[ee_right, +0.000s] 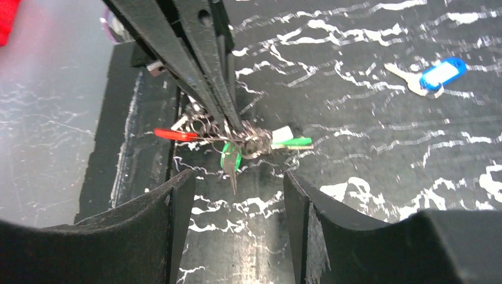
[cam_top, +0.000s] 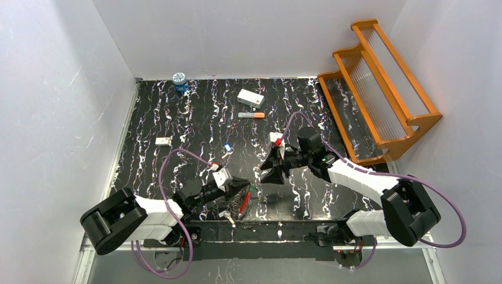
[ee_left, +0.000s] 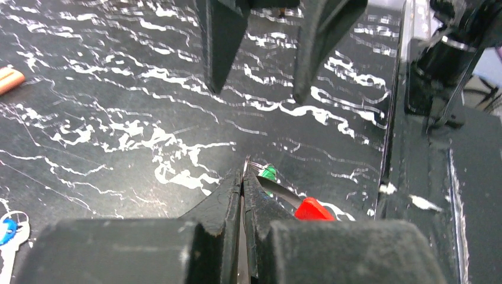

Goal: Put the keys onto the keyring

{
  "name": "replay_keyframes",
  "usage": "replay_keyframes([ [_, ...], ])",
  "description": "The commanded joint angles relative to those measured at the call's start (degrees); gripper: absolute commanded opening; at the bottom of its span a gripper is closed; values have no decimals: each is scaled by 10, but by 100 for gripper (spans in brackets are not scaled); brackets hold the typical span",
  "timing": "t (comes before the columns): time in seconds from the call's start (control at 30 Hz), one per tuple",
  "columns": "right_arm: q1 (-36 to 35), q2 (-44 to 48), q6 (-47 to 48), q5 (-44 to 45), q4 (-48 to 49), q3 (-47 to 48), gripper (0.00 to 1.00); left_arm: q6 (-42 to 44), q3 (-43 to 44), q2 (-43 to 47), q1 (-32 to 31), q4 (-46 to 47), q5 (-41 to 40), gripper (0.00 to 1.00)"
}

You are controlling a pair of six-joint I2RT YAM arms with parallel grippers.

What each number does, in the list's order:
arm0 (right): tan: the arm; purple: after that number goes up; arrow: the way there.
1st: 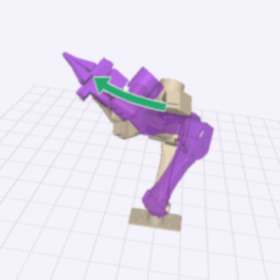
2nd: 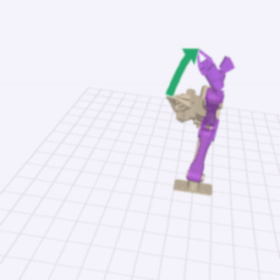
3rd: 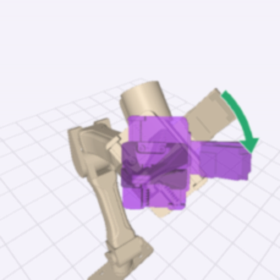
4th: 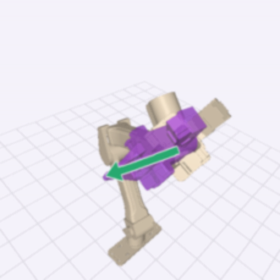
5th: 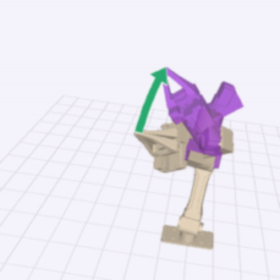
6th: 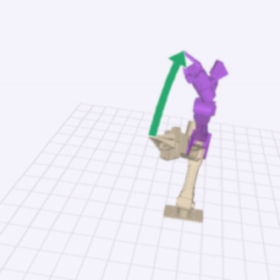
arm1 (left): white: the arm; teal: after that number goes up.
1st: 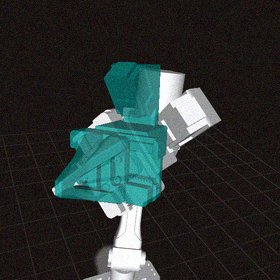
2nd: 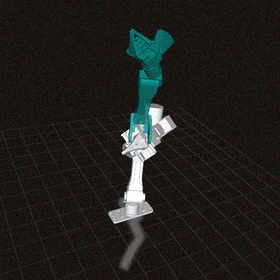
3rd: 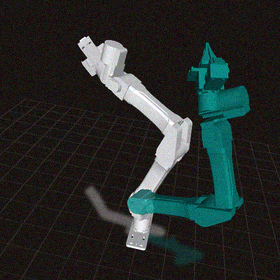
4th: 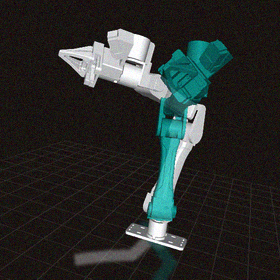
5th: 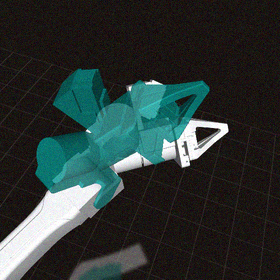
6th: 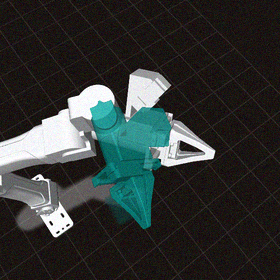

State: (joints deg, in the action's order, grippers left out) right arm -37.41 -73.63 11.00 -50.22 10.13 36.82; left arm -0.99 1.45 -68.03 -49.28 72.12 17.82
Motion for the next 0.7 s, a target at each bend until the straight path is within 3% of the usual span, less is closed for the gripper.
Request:
replay_keyframes([
  [0.0,1,-11,-32,-82,83,-1,65,-32,-13,-3,-2,139,-29,0],
  [0.23,-3,-41,-74,-98,143,-1,64,-31,-13,8,-2,158,-30,0],
  [0.67,-31,-90,-93,-87,165,24,54,-32,-13,7,-2,158,-28,0],
])
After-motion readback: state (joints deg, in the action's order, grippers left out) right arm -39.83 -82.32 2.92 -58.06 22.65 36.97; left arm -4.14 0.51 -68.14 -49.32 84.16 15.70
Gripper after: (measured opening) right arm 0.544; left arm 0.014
